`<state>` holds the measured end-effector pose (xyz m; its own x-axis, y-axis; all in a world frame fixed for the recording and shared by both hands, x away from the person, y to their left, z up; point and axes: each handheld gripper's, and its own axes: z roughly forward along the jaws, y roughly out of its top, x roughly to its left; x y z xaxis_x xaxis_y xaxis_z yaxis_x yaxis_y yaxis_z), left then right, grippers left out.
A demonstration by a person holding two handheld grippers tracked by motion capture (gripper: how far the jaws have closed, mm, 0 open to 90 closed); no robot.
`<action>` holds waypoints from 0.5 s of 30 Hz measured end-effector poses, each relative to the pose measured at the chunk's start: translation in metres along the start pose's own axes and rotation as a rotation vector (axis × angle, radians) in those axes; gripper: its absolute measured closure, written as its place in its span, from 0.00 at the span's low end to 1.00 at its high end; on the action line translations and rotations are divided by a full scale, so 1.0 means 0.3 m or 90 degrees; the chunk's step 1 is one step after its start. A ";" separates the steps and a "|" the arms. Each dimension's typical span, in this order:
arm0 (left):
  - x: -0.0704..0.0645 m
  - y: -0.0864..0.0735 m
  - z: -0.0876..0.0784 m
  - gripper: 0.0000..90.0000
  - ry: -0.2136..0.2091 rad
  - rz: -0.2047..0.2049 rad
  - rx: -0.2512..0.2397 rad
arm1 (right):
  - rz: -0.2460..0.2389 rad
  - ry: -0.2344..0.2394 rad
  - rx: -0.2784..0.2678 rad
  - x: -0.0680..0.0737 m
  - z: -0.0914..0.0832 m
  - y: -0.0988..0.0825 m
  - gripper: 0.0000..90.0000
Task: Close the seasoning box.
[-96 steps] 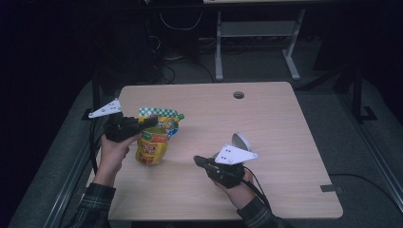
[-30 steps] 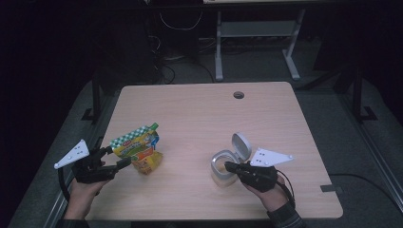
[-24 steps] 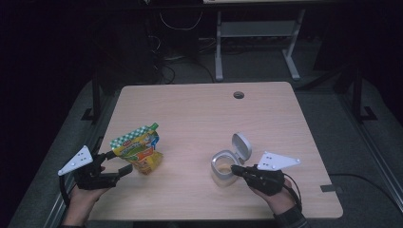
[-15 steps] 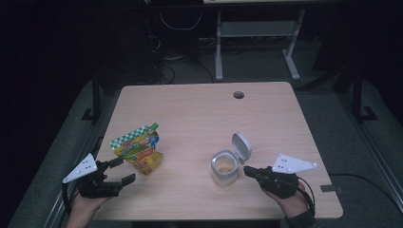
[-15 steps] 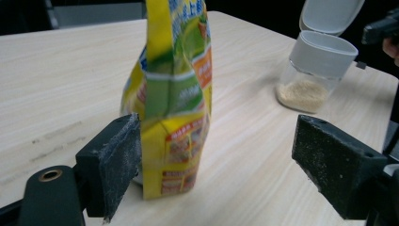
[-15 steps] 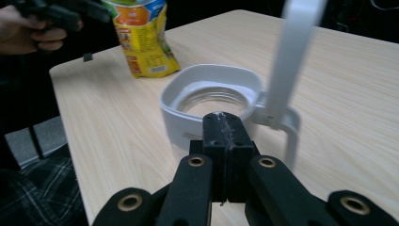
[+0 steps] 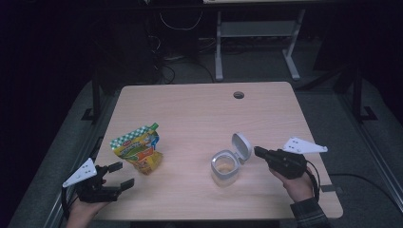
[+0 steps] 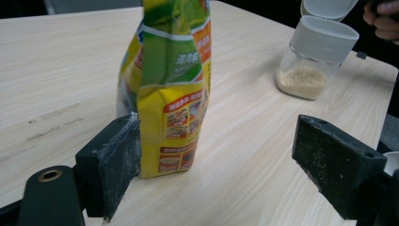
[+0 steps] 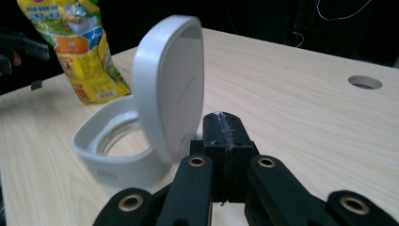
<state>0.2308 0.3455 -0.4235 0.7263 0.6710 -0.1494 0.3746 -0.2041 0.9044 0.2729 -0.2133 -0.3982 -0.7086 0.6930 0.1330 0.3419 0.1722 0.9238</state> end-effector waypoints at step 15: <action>-0.011 -0.002 0.020 0.17 -0.015 0.003 0.008 | -0.002 0.034 -0.018 0.017 0.074 0.061 0.99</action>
<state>0.2316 0.3392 -0.4258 0.7411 0.6532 -0.1549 0.3787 -0.2162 0.8999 0.2895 -0.1910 -0.3885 -0.7413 0.6545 0.1488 0.3229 0.1535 0.9339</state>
